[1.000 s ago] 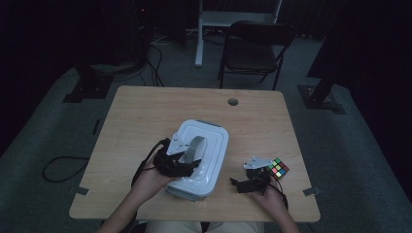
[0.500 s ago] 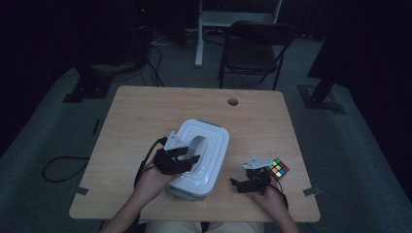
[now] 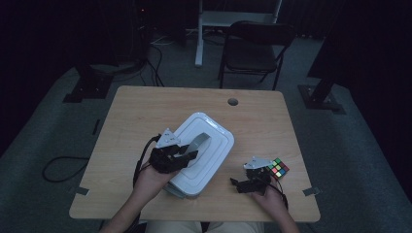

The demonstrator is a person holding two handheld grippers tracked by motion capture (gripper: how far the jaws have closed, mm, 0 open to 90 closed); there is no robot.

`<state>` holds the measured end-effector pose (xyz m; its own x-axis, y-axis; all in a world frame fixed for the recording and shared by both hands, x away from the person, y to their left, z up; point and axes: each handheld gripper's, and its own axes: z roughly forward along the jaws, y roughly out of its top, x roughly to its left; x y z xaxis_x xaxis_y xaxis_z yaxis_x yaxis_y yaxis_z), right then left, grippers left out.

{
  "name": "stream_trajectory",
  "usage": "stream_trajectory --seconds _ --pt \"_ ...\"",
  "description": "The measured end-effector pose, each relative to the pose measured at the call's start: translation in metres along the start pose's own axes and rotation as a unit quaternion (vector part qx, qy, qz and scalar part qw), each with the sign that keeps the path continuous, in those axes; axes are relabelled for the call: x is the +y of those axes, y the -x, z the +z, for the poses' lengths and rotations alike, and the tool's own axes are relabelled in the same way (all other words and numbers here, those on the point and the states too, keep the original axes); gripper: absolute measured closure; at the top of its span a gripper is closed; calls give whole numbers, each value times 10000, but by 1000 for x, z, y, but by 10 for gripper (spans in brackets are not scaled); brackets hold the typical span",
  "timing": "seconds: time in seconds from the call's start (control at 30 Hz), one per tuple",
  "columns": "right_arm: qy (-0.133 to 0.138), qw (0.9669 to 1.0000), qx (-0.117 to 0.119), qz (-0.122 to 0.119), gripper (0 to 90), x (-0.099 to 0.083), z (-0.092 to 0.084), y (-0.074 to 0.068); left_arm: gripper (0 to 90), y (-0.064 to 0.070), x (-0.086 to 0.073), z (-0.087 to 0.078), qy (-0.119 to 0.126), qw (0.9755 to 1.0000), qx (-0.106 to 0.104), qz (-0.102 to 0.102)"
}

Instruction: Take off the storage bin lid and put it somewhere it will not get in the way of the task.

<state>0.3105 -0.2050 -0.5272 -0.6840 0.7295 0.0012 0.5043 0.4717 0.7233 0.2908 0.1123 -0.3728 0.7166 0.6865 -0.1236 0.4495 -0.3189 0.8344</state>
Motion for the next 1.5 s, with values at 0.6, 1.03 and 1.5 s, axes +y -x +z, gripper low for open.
stream_trajectory --seconds 0.6,1.03,1.5 --pt "4 10000 3 5 120 0 0 0 684 -18 8 -27 410 9987 197 -236" --pt "0 10000 5 10 120 0 0 0 685 -54 0 -47 771 9933 565 -654" --pt "2 10000 4 10 120 0 0 0 686 -97 -13 -67 1104 9814 1065 -1156"
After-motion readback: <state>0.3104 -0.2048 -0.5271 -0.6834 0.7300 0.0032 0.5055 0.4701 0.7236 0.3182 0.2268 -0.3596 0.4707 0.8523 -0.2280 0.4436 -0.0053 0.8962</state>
